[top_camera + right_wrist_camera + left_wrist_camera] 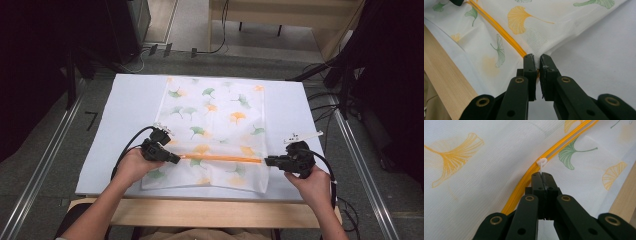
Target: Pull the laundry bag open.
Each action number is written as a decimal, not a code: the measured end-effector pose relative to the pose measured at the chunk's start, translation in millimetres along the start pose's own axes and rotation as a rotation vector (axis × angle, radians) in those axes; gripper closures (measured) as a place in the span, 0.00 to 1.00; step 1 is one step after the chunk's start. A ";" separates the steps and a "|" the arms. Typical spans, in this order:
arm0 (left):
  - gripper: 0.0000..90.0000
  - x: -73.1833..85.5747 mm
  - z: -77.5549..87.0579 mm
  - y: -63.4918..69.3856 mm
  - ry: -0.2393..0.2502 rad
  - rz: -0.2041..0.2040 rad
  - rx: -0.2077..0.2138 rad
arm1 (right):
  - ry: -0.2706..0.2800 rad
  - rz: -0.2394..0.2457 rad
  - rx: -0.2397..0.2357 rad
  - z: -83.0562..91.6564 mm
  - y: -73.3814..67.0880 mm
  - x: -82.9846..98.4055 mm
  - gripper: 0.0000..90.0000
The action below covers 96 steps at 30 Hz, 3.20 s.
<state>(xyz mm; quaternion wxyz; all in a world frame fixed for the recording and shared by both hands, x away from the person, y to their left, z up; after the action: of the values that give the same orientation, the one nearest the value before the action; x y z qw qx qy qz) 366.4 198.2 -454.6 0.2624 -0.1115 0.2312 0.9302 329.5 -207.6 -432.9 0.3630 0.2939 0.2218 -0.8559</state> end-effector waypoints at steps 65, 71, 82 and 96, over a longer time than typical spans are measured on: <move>1.00 34.2 36.0 -43.4 0.023 0.116 -0.034 | -0.013 -0.001 -0.019 -6.2 7.9 -5.0 0.95; 1.00 36.2 37.9 -47.1 0.019 0.128 -0.036 | -0.015 0.000 -0.017 -6.0 7.8 -4.7 0.95; 1.00 42.6 44.5 -55.2 0.028 0.145 -0.041 | -0.011 -0.001 -0.017 -6.1 8.5 -4.8 0.95; 1.00 51.5 54.1 -66.2 0.037 0.170 -0.046 | -0.016 -0.004 -0.017 -6.7 9.2 -4.6 0.95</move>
<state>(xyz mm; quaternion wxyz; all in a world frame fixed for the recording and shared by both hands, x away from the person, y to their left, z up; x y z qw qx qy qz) 354.3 297.1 -449.2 0.1757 -0.1146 0.2233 0.9519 341.3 -207.2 -436.3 0.3655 0.2832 0.2269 -0.8572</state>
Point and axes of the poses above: each handheld gripper's, and its own axes: z roughly backward along the jaws, x roughly out of its underside, y roughly to its right, the point moved 2 cm from there along -z, roughly forward along the jaws, and after that the axes turned 10 degrees about z, right-handed, at the moved point
